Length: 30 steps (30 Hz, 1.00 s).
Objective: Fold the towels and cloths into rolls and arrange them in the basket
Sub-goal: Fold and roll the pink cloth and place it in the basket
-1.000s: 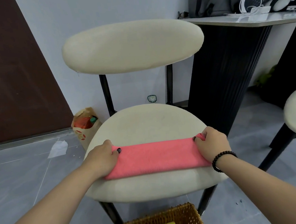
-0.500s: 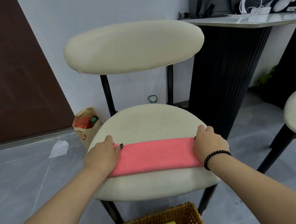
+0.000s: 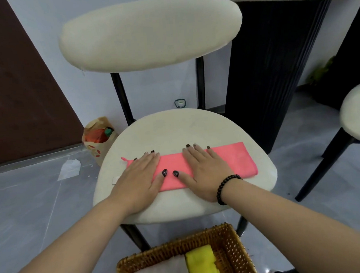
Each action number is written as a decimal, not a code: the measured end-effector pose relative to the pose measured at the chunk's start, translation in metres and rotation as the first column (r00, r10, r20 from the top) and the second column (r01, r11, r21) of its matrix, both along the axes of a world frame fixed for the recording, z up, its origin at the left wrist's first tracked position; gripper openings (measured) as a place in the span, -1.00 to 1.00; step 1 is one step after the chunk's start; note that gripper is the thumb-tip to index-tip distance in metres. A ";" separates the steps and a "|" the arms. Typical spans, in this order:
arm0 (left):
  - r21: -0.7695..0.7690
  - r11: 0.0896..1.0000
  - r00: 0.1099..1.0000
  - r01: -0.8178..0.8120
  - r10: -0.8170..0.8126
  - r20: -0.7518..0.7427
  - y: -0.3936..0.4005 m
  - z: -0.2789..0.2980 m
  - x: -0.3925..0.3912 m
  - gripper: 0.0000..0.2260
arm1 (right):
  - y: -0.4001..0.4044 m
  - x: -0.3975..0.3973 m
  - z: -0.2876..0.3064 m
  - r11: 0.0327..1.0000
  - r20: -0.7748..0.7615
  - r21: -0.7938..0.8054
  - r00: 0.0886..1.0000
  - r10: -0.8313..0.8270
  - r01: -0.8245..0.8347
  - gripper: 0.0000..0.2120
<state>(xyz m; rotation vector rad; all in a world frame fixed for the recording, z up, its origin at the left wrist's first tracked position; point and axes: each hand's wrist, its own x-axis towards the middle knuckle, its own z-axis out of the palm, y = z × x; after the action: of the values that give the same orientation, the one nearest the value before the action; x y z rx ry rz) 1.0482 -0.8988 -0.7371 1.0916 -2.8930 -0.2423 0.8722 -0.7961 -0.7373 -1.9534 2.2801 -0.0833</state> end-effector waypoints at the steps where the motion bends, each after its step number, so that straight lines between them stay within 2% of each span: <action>1: 0.000 1.000 1.000 -0.001 0.001 0.014 0.000 0.000 0.000 -0.26 | 0.001 -0.005 -0.001 1.000 0.002 0.010 1.000 -0.010 0.010 -0.26; 4: 0.045 0.999 0.999 -0.030 0.028 0.037 0.000 0.002 0.003 -0.40 | 0.010 -0.023 0.000 0.999 -0.017 0.031 0.999 -0.042 0.043 -0.22; 10: 0.109 0.992 0.998 -0.060 0.056 0.043 -0.006 0.003 0.008 -0.34 | 0.036 -0.077 0.004 0.984 -0.016 0.040 0.984 -0.175 0.176 -0.14; 12: 0.132 0.990 0.998 -0.053 0.048 0.041 -0.007 0.005 0.007 -0.34 | 0.039 -0.088 0.006 0.976 -0.104 0.002 0.970 -0.218 0.220 -0.13; 14: 0.139 0.989 0.997 -0.057 0.049 0.058 -0.007 0.008 0.007 -0.33 | 0.038 -0.078 0.016 0.977 -0.278 -0.093 0.938 -0.209 0.190 -0.26; 16: 0.145 0.987 0.994 -0.074 0.062 0.087 -0.007 0.011 0.005 -0.32 | 0.032 -0.050 0.028 0.964 -0.387 -0.250 0.903 -0.187 0.093 -0.58; 18: 0.152 0.984 0.990 -0.094 0.077 0.115 -0.007 0.015 0.004 -0.31 | 0.032 -0.007 0.037 0.963 -0.341 -0.258 0.925 -0.169 0.081 -0.73; 20: 0.146 0.982 0.985 -0.122 0.101 0.139 -0.004 0.020 0.002 -0.31 | 0.034 0.028 0.038 0.977 -0.249 -0.187 0.957 -0.148 0.102 -0.72; 23: 0.047 0.987 0.975 -0.154 0.144 0.170 0.002 0.031 0.001 -0.33 | 0.030 0.042 0.039 0.993 -0.302 -0.088 0.948 -0.105 0.082 -0.74; 26: -0.043 0.981 0.973 -0.188 0.192 0.124 0.002 0.043 0.006 -0.42 | 0.018 0.030 0.044 0.996 -0.298 -0.052 0.950 -0.088 0.076 -0.69; 28: 0.048 0.973 0.973 -0.227 0.225 0.055 -0.003 0.047 0.016 -0.49 | 0.007 0.019 0.045 0.997 -0.241 0.019 0.968 -0.066 0.072 -0.60; 30: 0.193 0.945 0.963 -0.262 0.269 -0.009 -0.008 0.046 0.025 -0.57 | -0.004 0.001 0.038 0.992 -0.094 0.114 0.994 -0.049 0.059 -0.51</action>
<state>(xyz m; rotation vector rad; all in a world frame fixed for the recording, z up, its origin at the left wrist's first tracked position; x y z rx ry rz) 1.0733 -0.9067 -0.6907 1.4746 -2.6935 -0.5285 0.8732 -0.7997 -0.6995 -1.8743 2.3366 0.1340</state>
